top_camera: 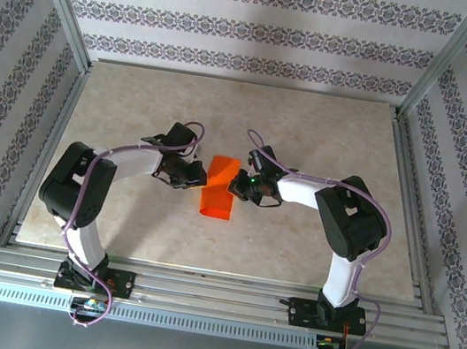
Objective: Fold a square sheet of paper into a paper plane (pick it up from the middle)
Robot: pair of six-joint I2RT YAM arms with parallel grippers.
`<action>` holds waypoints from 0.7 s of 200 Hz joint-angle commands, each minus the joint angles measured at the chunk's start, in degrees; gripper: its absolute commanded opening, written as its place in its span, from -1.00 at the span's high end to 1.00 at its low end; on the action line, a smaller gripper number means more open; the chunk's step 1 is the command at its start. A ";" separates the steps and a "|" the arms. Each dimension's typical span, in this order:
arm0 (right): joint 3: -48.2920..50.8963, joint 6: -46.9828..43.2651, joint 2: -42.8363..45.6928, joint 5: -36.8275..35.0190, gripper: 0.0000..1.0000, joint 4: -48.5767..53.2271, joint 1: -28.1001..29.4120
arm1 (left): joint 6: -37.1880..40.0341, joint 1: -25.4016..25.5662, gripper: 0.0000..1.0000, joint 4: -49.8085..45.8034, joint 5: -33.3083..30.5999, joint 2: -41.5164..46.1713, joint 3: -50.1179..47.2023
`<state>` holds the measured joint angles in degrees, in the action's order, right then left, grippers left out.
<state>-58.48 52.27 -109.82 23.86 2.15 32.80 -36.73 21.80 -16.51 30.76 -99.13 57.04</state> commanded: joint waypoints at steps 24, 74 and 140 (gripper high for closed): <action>2.67 -1.48 -6.01 -7.86 0.99 10.44 0.58 | -5.92 2.67 0.68 8.27 6.52 -1.97 -2.97; 2.40 -1.73 -6.37 -7.65 0.99 10.60 0.60 | -0.65 2.72 0.69 0.37 1.63 -3.79 -4.56; 2.71 -1.52 -6.38 -7.97 1.00 10.55 0.47 | 4.80 -0.04 0.69 -3.92 0.00 1.37 -11.83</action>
<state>-59.13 51.83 -110.37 23.88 2.33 32.91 -35.68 23.55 -11.09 34.28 -100.07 49.28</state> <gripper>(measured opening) 0.051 0.155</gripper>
